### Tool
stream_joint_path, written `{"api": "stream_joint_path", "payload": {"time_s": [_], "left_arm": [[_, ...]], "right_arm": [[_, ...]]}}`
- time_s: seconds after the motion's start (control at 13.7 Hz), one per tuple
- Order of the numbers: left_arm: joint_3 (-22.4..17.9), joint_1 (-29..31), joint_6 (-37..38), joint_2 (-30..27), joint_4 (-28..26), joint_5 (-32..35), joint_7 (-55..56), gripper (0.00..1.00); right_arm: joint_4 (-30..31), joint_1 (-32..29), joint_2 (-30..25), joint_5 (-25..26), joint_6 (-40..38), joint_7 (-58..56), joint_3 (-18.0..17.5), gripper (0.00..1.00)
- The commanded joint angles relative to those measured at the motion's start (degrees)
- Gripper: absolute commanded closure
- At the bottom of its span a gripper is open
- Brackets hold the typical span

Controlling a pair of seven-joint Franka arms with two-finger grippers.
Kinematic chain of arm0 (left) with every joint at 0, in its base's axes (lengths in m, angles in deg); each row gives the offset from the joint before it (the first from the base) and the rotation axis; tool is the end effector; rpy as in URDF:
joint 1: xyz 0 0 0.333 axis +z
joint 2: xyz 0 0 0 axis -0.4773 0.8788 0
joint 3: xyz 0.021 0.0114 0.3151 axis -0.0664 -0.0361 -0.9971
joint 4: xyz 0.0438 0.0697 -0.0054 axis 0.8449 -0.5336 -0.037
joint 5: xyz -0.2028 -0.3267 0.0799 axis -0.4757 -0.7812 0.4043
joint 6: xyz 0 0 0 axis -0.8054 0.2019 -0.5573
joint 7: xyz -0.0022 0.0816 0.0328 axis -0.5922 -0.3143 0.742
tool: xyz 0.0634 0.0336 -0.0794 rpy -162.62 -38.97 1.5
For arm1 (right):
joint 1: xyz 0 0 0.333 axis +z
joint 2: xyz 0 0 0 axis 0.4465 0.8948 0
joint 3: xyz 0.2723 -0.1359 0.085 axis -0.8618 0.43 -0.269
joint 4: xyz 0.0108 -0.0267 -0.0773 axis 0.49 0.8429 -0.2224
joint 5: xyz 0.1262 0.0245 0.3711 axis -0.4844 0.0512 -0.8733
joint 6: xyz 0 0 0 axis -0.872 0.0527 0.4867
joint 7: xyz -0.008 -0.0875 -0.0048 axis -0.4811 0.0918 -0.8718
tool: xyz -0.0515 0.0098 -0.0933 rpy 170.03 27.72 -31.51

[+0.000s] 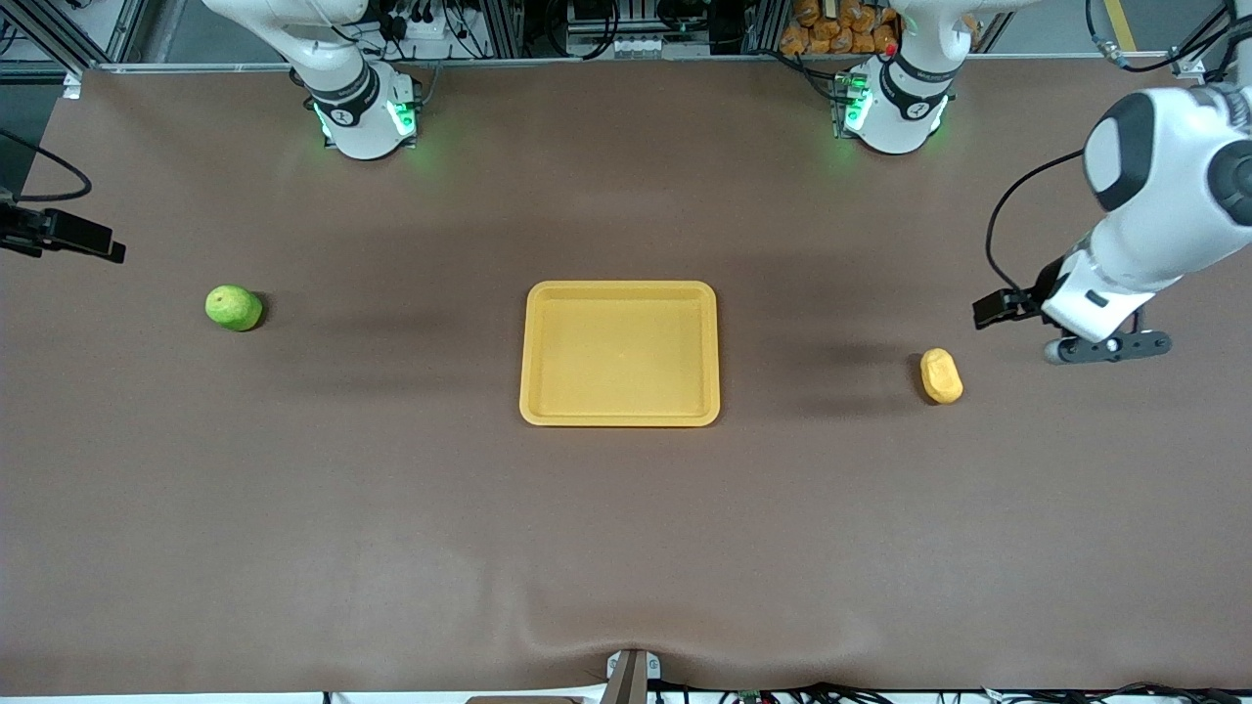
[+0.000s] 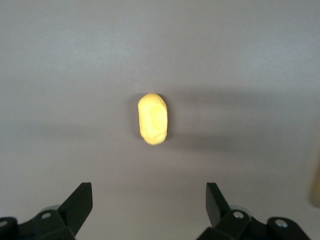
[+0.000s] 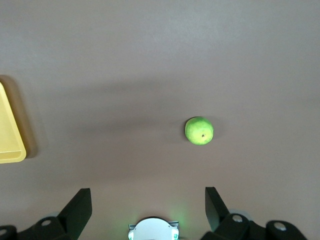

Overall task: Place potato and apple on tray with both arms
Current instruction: 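Grasp the yellow potato with the left gripper while the right gripper grasps the apple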

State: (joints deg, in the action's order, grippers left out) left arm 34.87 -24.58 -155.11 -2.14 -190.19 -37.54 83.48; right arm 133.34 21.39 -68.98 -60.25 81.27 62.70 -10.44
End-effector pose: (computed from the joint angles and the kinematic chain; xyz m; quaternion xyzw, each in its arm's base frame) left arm 0.5477 -0.0138 0.3999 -0.9991 -0.0359 0.0122 0.0163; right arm 0.5554 -0.0779 0.5913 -0.9932 0.0472 0.1065 0.0046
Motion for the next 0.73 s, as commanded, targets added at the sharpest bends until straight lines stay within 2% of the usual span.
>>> {"api": "stream_joint_path", "payload": {"time_s": [0.0,0.22,0.58,0.66], "left_arm": [[0.5,0.3,-6.7,1.8,-3.9,0.3,0.2,0.00],[0.5,0.6,-11.2,6.5,-4.5,0.2,0.2,0.00],[0.1,0.9,-20.5,13.2,-5.1,0.3,0.4,0.00],[0.1,1.3,-21.5,14.2,-5.1,0.2,0.4,0.03]], "right_arm": [[-1.5,-2.7,3.5,1.1,-0.6,-1.0,-0.9,0.00],[-1.5,-4.0,5.6,1.1,-0.5,-2.5,-0.8,0.00],[3.7,-5.8,6.1,1.3,3.2,-2.5,-0.4,0.00],[5.1,-5.8,6.1,1.3,4.3,-2.5,-0.1,0.00]]}}
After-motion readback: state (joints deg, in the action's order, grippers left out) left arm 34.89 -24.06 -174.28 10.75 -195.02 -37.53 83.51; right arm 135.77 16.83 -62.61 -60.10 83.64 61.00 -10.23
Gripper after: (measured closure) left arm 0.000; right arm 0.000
